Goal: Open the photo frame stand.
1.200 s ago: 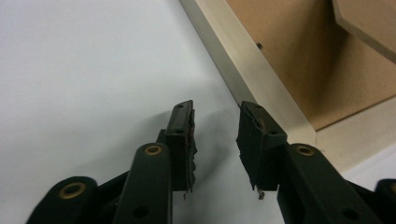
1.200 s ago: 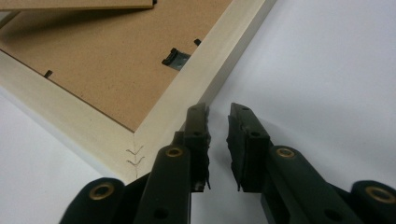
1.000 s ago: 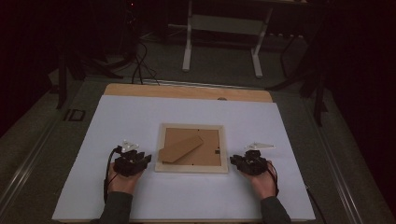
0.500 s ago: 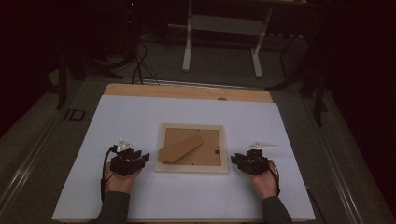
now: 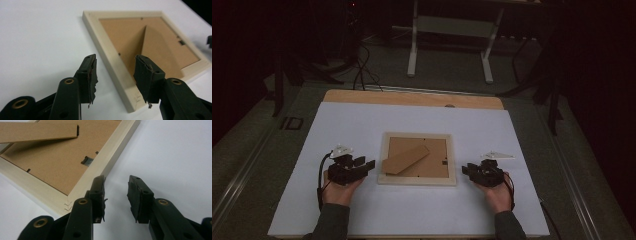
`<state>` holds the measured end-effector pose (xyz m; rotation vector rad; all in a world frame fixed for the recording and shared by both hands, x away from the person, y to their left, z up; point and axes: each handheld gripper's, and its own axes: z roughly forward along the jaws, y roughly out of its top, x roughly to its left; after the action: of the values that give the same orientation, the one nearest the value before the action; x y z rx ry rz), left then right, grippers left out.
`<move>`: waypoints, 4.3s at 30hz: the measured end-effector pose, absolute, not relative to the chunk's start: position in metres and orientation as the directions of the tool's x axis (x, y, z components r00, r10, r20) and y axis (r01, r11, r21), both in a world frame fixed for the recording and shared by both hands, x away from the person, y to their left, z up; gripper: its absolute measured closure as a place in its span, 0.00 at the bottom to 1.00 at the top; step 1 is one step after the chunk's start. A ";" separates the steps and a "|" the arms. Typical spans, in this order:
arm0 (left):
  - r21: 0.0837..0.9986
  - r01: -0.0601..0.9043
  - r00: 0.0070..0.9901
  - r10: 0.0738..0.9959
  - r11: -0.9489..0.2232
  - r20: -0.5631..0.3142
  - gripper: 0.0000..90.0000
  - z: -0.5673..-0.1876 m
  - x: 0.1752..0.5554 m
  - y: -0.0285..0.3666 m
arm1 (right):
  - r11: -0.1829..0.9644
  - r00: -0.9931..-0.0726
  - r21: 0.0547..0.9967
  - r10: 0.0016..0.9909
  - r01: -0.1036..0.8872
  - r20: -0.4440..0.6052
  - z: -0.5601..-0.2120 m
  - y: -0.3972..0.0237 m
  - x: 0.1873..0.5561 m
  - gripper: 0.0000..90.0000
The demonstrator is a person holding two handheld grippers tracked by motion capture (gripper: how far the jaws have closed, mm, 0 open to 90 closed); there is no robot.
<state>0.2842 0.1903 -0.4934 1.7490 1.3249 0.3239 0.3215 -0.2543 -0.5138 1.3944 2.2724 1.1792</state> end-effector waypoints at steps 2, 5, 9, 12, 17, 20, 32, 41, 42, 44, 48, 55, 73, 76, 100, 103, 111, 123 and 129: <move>0.776 0.631 0.401 0.865 -0.021 -0.303 0.59 -0.488 0.285 0.191 | 0.227 -0.526 0.730 0.825 0.645 0.207 -0.514 -0.254 0.322 0.72; 0.777 0.629 0.417 0.855 -0.026 -0.309 0.58 -0.482 0.287 0.190 | 0.228 -0.528 0.731 0.824 0.643 0.208 -0.513 -0.253 0.322 0.72; 0.781 0.621 0.457 0.841 -0.070 -0.288 0.56 -0.474 0.291 0.184 | 0.227 -0.527 0.731 0.824 0.644 0.209 -0.514 -0.254 0.322 0.71; 0.785 0.614 0.474 0.835 -0.085 -0.280 0.56 -0.470 0.294 0.179 | 0.226 -0.526 0.729 0.824 0.646 0.211 -0.513 -0.254 0.322 0.71; 0.783 0.615 0.486 0.826 -0.093 -0.284 0.56 -0.465 0.304 0.172 | 0.225 -0.528 0.732 0.823 0.643 0.210 -0.512 -0.255 0.322 0.71; 0.774 0.625 0.502 0.810 -0.097 -0.304 0.56 -0.464 0.311 0.168 | 0.225 -0.528 0.733 0.823 0.642 0.210 -0.512 -0.256 0.322 0.71; 0.720 0.662 0.573 0.760 -0.209 -0.306 0.50 -0.477 0.332 0.143 | 0.228 -0.530 0.732 0.822 0.643 0.210 -0.512 -0.256 0.323 0.70; 0.700 0.672 0.605 0.723 -0.240 -0.333 0.42 -0.488 0.338 0.134 | 0.228 -0.531 0.732 0.821 0.642 0.211 -0.512 -0.256 0.323 0.70; 0.698 0.674 0.607 0.719 -0.242 -0.338 0.42 -0.489 0.338 0.134 | 0.228 -0.532 0.732 0.820 0.642 0.211 -0.512 -0.256 0.323 0.70; 0.694 0.676 0.613 0.711 -0.247 -0.343 0.40 -0.491 0.339 0.132 | 0.228 -0.532 0.733 0.820 0.641 0.211 -0.512 -0.255 0.323 0.70; 0.686 0.677 0.625 0.700 -0.267 -0.345 0.38 -0.494 0.340 0.127 | 0.229 -0.533 0.732 0.820 0.642 0.211 -0.512 -0.256 0.323 0.69; 0.666 0.685 0.640 0.680 -0.295 -0.357 0.36 -0.501 0.342 0.120 | 0.226 -0.531 0.734 0.820 0.641 0.212 -0.512 -0.257 0.323 0.69; 0.641 0.644 0.689 0.680 -0.417 -0.249 0.40 -0.496 0.354 0.102 | 0.222 -0.528 0.730 0.821 0.646 0.217 -0.512 -0.258 0.324 0.69; 0.624 0.646 0.695 0.677 -0.440 -0.242 0.40 -0.495 0.357 0.100 | 0.222 -0.528 0.731 0.821 0.646 0.218 -0.513 -0.258 0.324 0.69; 0.539 0.698 0.689 0.648 -0.472 -0.325 0.43 -0.506 0.377 0.092 | 0.222 -0.533 0.729 0.816 0.647 0.224 -0.513 -0.255 0.324 0.68; 0.532 0.705 0.683 0.649 -0.469 -0.334 0.44 -0.506 0.377 0.092 | 0.218 -0.530 0.728 0.817 0.650 0.228 -0.513 -0.255 0.324 0.68; 0.521 0.704 0.687 0.647 -0.481 -0.331 0.44 -0.505 0.378 0.092 | 0.232 -0.542 0.727 0.811 0.646 0.223 -0.511 -0.251 0.324 0.68; 0.547 0.648 0.725 0.650 -0.530 -0.229 0.44 -0.503 0.371 0.085 | 0.260 -0.565 0.720 0.796 0.643 0.216 -0.503 -0.242 0.337 0.68; 0.561 0.630 0.733 0.651 -0.537 -0.200 0.44 -0.502 0.368 0.085 | 0.285 -0.573 0.709 0.795 0.645 0.202 -0.501 -0.236 0.346 0.68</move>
<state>0.3683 0.0846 -0.5024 2.3115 0.9633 0.0439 0.3461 -0.2357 -0.5006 1.3406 2.3584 1.1594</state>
